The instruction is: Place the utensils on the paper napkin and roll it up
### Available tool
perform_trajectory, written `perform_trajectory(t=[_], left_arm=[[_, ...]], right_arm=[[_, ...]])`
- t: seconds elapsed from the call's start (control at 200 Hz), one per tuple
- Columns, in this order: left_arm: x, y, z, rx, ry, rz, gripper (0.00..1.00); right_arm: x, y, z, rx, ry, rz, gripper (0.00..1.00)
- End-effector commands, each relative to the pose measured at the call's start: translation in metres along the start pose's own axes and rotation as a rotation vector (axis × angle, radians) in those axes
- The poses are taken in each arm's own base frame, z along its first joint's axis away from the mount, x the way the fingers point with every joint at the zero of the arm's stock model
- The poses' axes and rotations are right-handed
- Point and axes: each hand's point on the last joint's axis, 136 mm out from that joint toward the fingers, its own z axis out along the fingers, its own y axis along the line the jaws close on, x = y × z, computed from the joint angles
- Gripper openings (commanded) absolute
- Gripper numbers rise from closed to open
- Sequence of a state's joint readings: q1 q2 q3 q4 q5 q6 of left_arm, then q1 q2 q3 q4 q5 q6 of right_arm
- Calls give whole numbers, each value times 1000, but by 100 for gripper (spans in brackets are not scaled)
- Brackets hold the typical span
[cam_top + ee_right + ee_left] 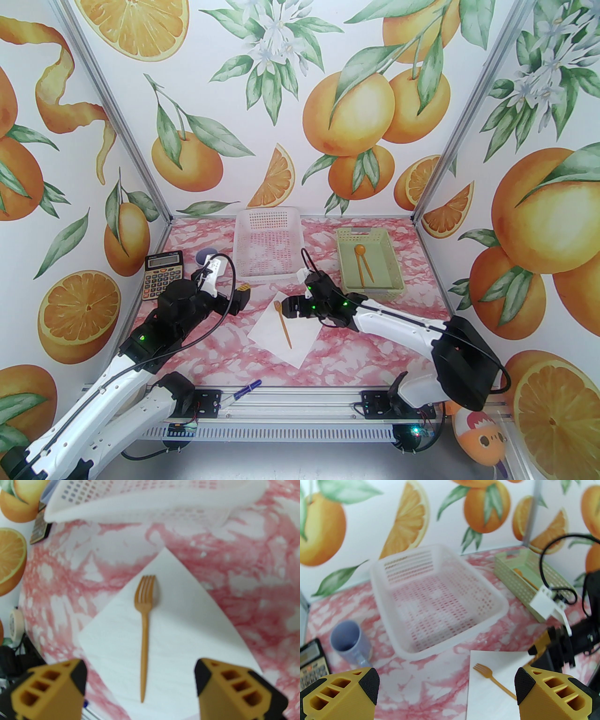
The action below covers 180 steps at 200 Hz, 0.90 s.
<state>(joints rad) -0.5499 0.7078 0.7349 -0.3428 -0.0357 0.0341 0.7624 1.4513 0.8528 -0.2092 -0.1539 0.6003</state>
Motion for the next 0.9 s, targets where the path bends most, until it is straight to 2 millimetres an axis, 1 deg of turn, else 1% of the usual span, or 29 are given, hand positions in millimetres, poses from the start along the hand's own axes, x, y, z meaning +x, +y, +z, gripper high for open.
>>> perform_trajectory(t=[0.0,0.075,0.15,0.205,0.25,0.38,0.53,0.61,0.695,0.75,0.83,0.895], left_arm=[[-24,-20,-1,112,-100,219,100],[-21,-28,6,158,-76,295,100],[-16,-41,11,239,-61,351,100],[-11,-49,14,286,-64,378,100],[-7,-52,16,297,-78,387,100],[0,-51,19,272,-139,408,100],[17,-39,21,192,-156,435,100],[24,-31,24,145,-152,400,100],[26,-39,24,191,-152,402,100],[30,-40,28,200,-137,391,100],[38,-45,35,233,-104,387,100],[38,-47,38,248,-96,377,100]], right_arm=[[-9,-12,-11,47,-36,-19,89],[-15,-17,-17,58,-54,-20,94],[-21,-22,-23,72,-78,-23,99],[-25,-25,-29,80,-99,-22,100],[-29,-28,-33,84,-117,-21,100],[-39,-35,-46,92,-161,-17,100],[-47,-39,-59,100,-195,-26,100],[-51,-40,-63,102,-206,-33,100],[-58,-46,-69,126,-218,-27,100],[-64,-53,-74,150,-226,-13,100],[-76,-62,-86,173,-263,3,100],[-86,-68,-98,185,-300,11,100]])
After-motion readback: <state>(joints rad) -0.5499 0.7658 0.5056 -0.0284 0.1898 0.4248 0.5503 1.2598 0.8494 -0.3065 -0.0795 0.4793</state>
